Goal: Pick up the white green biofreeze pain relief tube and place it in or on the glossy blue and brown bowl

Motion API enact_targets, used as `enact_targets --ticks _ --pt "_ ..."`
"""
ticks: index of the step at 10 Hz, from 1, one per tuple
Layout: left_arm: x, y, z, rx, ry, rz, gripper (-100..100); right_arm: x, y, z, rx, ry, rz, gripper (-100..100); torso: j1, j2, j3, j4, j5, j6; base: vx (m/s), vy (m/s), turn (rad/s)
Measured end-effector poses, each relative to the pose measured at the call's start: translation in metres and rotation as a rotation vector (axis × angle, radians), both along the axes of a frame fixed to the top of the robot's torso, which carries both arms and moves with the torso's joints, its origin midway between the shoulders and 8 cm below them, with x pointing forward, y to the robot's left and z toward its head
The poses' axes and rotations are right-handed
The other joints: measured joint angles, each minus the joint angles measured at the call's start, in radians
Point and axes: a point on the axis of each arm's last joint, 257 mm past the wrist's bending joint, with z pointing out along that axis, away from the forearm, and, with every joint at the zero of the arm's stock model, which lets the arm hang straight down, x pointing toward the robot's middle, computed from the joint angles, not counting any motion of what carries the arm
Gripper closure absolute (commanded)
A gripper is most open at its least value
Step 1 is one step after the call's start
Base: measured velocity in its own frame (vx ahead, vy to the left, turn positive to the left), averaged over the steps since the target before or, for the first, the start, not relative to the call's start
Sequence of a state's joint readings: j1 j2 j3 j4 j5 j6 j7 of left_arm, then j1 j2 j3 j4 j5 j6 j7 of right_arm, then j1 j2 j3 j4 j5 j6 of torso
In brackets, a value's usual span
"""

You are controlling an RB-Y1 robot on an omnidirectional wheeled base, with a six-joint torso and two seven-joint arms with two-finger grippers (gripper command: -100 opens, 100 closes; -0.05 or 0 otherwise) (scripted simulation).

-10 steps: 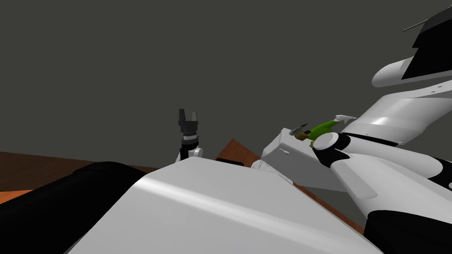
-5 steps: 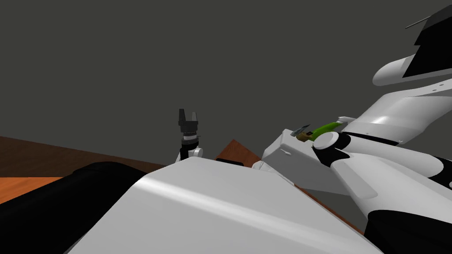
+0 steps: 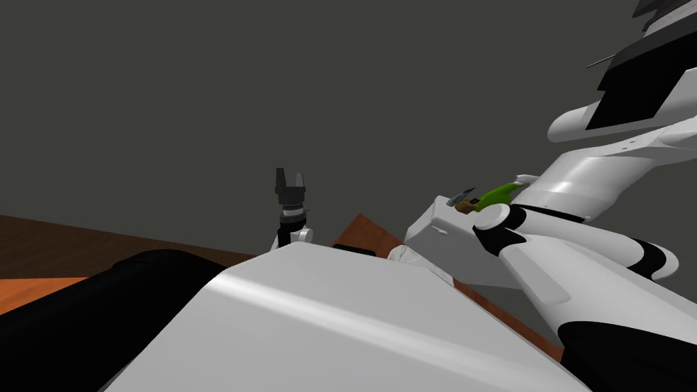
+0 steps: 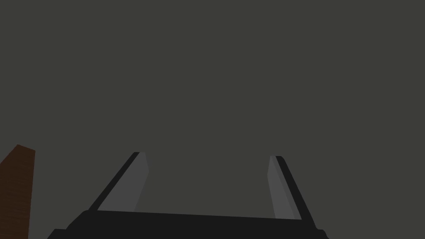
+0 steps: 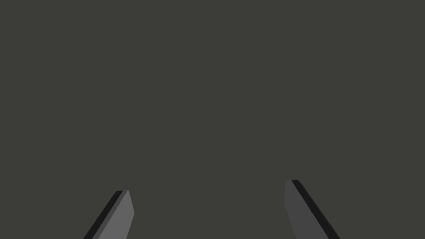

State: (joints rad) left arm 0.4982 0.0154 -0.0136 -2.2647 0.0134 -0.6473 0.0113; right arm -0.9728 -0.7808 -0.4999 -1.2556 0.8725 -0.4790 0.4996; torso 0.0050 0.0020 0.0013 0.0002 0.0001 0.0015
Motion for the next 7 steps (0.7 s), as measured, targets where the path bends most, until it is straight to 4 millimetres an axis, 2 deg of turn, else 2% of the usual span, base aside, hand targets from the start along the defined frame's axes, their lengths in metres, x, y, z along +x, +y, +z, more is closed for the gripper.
enact_targets --ticks 2,7 --pt "0.000 0.000 0.000 0.000 0.000 0.000 0 0.015 -0.013 -0.012 0.071 0.028 0.012 -100 0.000 0.000 0.000 0.000 0.000 0.000 -0.068 0.078 -0.106" --pt "0.000 0.000 0.000 0.000 0.000 0.000 0 0.063 -0.034 -0.074 0.280 0.125 0.053 -100 0.000 0.001 0.000 0.000 0.000 0.000 -0.073 0.077 -0.116"
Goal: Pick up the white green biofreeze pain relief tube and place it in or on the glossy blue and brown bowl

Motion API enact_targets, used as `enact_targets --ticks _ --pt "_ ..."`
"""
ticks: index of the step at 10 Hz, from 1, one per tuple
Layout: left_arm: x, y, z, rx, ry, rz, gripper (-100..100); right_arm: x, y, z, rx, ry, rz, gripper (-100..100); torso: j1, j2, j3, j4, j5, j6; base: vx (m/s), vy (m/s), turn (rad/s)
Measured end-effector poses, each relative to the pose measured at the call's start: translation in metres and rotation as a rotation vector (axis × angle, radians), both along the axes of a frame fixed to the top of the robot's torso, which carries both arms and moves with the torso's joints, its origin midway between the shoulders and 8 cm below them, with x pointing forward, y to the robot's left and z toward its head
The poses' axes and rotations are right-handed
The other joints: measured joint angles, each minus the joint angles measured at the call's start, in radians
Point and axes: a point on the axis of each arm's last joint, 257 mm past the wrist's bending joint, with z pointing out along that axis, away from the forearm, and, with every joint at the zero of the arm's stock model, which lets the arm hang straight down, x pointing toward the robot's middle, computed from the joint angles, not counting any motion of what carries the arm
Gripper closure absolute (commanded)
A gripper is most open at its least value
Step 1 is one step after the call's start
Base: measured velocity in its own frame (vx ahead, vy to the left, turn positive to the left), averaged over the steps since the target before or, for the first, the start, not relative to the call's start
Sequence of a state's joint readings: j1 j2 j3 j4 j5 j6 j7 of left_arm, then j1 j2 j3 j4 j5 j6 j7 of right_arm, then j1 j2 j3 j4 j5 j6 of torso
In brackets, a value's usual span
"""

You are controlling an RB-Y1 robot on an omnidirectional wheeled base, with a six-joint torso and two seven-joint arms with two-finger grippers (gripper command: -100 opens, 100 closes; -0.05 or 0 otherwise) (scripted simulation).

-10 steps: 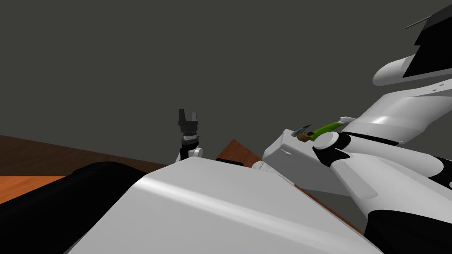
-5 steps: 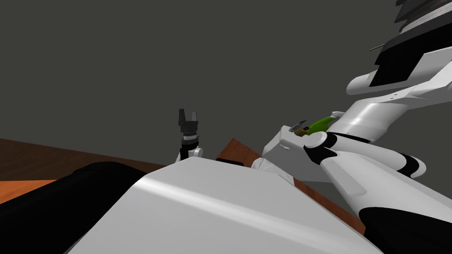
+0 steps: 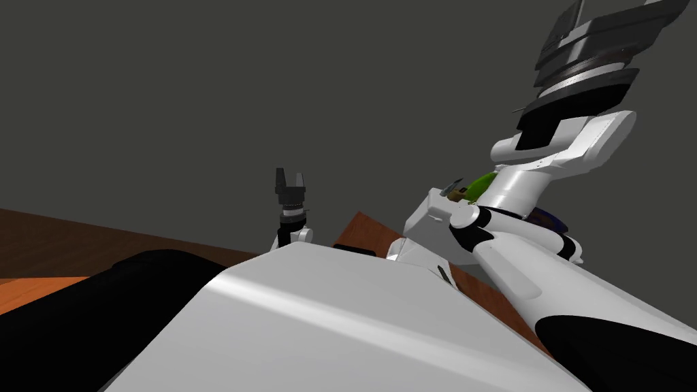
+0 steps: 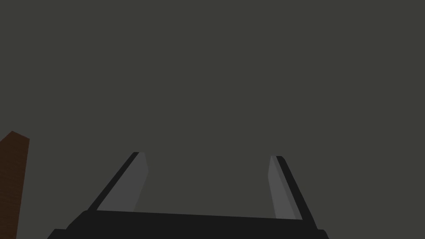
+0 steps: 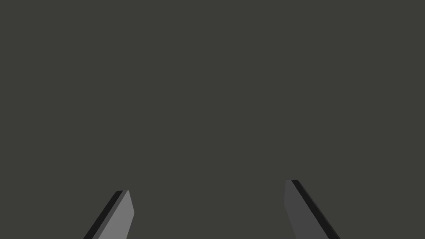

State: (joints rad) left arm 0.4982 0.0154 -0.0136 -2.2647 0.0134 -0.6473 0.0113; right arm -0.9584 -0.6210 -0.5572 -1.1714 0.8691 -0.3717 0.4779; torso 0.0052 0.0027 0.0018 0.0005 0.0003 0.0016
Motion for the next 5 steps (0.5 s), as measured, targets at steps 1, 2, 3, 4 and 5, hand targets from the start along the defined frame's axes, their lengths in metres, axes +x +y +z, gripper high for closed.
enact_targets --ticks 1,2,3,4,5 --pt "0.000 0.000 0.000 0.000 0.000 0.000 0 0.013 -0.003 -0.015 0.052 0.024 0.009 -100 0.001 0.000 0.000 0.000 0.000 0.000 -0.074 0.073 -0.112" --pt "0.000 0.000 0.000 0.000 0.000 0.000 0 0.027 -0.008 -0.032 0.098 0.050 0.015 -100 0.000 0.000 0.000 0.000 0.000 0.000 -0.057 0.038 -0.037" --pt "0.000 0.000 0.000 0.000 0.000 0.000 0 0.030 -0.008 -0.040 0.110 0.061 0.014 -100 -0.002 -0.001 0.000 0.000 0.000 0.000 -0.046 0.027 -0.061" --pt "0.000 0.000 0.000 0.000 0.000 0.000 0 0.032 -0.009 -0.051 0.138 0.079 0.016 -100 -0.003 -0.001 -0.001 0.000 0.000 0.000 -0.059 0.036 -0.117" --pt "0.000 0.000 0.000 0.000 0.000 0.000 0 0.043 -0.015 -0.066 0.184 0.104 0.019 -100 -0.003 -0.001 -0.001 0.000 0.000 0.000 -0.065 0.040 -0.107"
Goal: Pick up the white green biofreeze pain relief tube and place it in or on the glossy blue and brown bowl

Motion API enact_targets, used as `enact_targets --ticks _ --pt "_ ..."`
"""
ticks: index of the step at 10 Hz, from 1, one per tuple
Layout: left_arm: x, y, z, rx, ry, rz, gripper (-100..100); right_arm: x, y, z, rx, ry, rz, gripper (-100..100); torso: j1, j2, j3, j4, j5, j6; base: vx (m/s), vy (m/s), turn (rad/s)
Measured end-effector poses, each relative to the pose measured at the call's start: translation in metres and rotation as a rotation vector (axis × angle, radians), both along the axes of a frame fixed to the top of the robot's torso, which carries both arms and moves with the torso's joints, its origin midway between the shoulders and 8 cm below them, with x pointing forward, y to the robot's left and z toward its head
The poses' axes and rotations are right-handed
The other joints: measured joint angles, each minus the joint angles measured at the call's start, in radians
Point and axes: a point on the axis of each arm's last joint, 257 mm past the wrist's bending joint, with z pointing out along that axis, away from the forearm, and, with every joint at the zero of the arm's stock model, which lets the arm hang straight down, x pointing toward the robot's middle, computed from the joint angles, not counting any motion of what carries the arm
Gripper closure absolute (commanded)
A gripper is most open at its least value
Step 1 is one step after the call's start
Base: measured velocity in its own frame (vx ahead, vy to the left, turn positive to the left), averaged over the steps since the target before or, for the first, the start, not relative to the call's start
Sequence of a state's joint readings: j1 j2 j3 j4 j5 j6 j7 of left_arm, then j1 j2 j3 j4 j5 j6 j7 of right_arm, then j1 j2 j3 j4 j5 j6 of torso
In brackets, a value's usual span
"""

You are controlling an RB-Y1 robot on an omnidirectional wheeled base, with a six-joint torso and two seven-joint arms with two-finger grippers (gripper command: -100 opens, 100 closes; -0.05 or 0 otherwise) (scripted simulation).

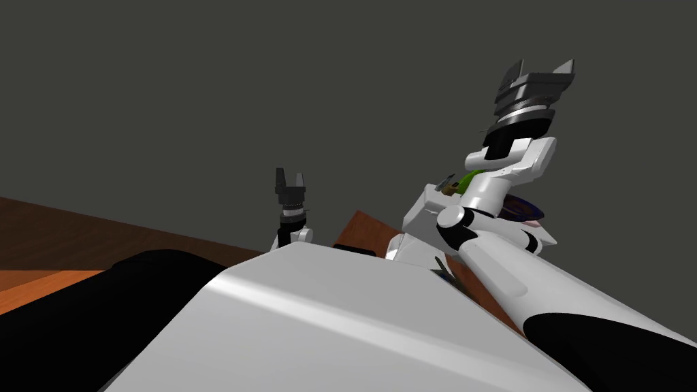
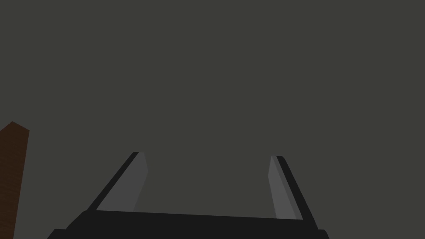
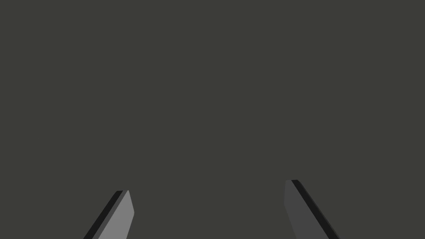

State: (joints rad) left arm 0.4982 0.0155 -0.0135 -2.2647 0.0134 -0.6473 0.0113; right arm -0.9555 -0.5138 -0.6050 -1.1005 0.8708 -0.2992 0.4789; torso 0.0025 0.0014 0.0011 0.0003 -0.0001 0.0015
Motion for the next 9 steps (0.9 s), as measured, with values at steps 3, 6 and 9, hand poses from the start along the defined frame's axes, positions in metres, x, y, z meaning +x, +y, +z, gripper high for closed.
enact_targets --ticks 3,6,9 --pt "0.000 0.000 0.000 0.000 0.000 0.000 0 0.024 -0.009 -0.055 0.110 0.096 -0.014 -100 0.001 0.000 0.000 0.000 0.000 0.000 -0.046 0.037 -0.057" --pt "0.000 0.000 0.000 0.000 0.000 0.000 0 0.043 -0.009 -0.085 0.159 0.155 -0.027 -100 -0.002 -0.003 -0.002 0.000 0.000 0.000 -0.014 0.003 -0.028" --pt "0.000 0.000 0.000 0.000 0.000 0.000 0 0.054 -0.015 -0.118 0.215 0.223 -0.051 -100 -0.002 -0.003 -0.002 -0.001 0.000 0.000 -0.011 0.001 -0.019"
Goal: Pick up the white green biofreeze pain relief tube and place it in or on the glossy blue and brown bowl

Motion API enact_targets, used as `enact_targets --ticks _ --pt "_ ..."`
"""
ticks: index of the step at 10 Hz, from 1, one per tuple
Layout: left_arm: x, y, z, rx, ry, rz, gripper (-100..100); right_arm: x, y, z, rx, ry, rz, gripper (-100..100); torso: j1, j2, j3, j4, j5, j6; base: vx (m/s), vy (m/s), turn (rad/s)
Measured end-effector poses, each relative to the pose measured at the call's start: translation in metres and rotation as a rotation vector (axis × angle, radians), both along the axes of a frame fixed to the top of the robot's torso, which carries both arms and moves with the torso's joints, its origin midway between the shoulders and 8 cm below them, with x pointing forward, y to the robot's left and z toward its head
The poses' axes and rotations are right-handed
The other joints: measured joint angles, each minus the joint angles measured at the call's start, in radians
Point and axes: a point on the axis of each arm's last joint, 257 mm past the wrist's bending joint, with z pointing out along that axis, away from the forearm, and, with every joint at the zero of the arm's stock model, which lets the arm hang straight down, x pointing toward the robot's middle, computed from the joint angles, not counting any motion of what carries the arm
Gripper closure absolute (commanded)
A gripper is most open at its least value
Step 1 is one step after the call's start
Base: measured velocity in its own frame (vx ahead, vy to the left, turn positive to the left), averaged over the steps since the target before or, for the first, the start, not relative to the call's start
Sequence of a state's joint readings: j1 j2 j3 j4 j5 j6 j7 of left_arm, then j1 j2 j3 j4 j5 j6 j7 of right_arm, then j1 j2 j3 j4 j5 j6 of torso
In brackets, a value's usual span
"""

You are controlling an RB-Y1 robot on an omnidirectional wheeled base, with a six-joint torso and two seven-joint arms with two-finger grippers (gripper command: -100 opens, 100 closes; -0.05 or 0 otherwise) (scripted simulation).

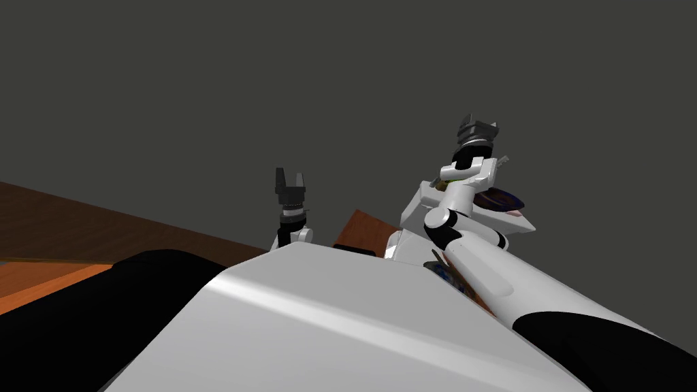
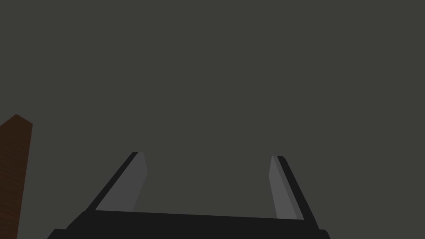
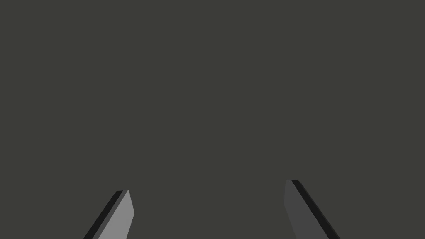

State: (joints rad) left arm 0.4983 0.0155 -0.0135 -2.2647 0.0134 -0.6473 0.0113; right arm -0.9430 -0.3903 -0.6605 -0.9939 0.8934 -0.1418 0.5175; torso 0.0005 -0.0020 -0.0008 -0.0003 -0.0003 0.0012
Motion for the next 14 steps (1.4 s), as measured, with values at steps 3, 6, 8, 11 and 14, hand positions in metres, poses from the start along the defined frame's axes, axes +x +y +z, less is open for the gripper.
enact_targets --ticks 3,6,8,11,14 --pt "0.000 0.000 0.000 0.000 0.000 0.000 0 0.009 -0.011 -0.044 0.049 0.095 -0.039 -100 -0.001 -0.001 0.000 0.000 0.000 0.000 0.001 -0.009 -0.005" --pt "0.000 0.000 0.000 0.000 0.000 0.000 0 0.015 -0.016 -0.077 0.073 0.172 -0.073 -100 -0.001 -0.001 0.000 0.000 0.000 0.000 0.007 -0.011 0.005" --pt "0.000 0.000 0.000 0.000 0.000 0.000 0 0.017 -0.025 -0.110 0.097 0.246 -0.108 -100 -0.002 -0.002 -0.001 0.000 0.000 0.000 0.020 -0.023 0.016" --pt "0.000 0.000 0.000 0.000 0.000 0.000 0 0.017 -0.033 -0.141 0.113 0.328 -0.152 -100 -0.001 -0.002 -0.001 0.000 0.000 0.000 0.020 -0.020 0.021" --pt "0.000 0.000 0.000 0.000 0.000 0.000 0 0.015 -0.044 -0.165 0.126 0.394 -0.190 -100 -0.001 -0.002 -0.001 0.000 0.000 0.000 0.016 -0.013 0.013"
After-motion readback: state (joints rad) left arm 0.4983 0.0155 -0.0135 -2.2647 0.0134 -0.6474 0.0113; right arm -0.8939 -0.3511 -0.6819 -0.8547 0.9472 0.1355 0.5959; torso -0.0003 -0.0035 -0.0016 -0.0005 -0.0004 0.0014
